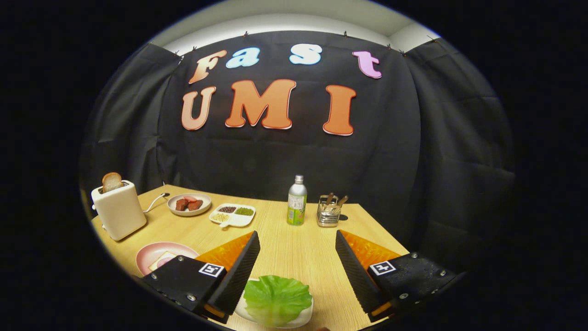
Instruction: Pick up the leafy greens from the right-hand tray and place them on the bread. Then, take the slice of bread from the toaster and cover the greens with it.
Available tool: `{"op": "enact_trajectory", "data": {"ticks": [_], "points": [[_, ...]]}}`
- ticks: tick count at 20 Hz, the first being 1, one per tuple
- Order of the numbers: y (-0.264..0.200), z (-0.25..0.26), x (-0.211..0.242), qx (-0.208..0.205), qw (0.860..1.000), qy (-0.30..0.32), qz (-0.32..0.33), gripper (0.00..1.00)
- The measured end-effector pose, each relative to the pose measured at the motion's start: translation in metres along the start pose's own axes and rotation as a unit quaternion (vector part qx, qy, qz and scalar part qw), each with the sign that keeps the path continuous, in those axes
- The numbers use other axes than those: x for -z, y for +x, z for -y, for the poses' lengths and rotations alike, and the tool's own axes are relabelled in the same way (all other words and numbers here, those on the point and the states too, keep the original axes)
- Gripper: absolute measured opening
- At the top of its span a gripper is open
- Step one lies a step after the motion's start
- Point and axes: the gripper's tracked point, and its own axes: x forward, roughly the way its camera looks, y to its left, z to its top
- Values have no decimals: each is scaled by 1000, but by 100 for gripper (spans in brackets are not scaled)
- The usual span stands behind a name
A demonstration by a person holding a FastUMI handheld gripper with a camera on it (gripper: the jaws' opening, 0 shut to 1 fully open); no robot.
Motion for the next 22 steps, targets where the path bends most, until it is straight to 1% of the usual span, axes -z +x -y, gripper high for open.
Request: {"op": "enact_trajectory", "data": {"ticks": [2,5,7,10,13,16,20,22], "points": [[0,-2,10,-7,999,7,-33,99],[4,-7,29,-19,995,34,-91,99],[10,-13,50,-38,988,40,-146,98],[15,-23,71,-61,972,72,-216,95],[18,-29,77,-74,962,89,-246,93],[20,-29,86,-75,953,93,-278,92],[16,-23,107,-57,938,92,-328,91],[14,-24,113,-59,934,85,-342,90]]}}
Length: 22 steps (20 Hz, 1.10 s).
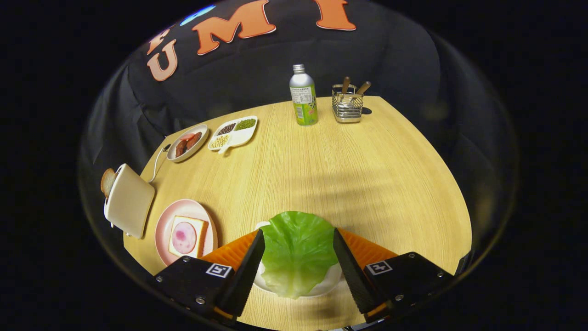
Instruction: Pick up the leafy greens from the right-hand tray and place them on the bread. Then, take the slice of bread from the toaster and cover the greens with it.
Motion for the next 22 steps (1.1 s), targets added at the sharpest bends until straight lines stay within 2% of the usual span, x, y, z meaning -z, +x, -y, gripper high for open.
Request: {"op": "enact_trajectory", "data": {"ticks": [4,8,15,20,21,22], "points": [[5,-4,6,4,1000,-16,-16,90],[12,-15,21,-11,999,-22,-46,90],[33,-11,39,5,997,-34,-76,90],[39,-5,47,22,996,-32,-80,78],[40,-1,44,38,997,-34,-66,75],[41,2,44,50,996,-42,-58,68]]}}
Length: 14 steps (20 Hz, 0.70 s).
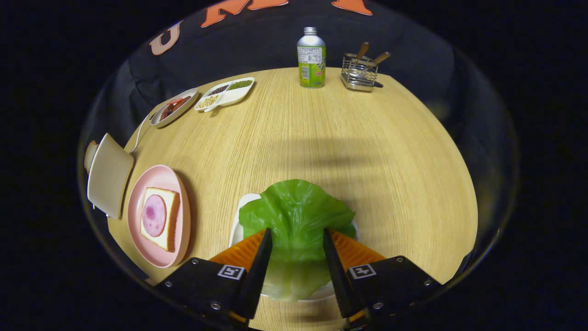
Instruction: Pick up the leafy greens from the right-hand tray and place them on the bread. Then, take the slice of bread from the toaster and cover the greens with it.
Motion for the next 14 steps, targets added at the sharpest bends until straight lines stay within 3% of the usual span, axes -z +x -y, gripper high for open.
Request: {"op": "enact_trajectory", "data": {"ticks": [3,6,8,14], "points": [[0,-7,-2,-3,1000,-11,17,49],[0,1,-4,-7,1000,15,19,21],[-1,3,-4,-22,999,43,14,10],[-22,-11,-15,-73,994,70,38,4]]}}
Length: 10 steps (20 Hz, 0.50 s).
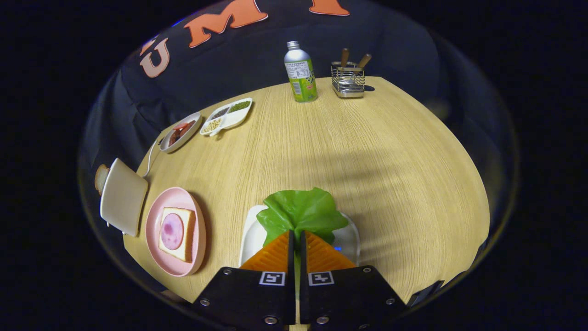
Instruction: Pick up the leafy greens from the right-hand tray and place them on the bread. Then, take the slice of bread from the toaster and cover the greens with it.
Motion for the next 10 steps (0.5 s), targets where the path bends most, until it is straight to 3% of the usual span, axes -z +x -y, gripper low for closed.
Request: {"op": "enact_trajectory", "data": {"ticks": [10], "points": [[-40,-40,-30,-52,997,-13,58,4]]}}
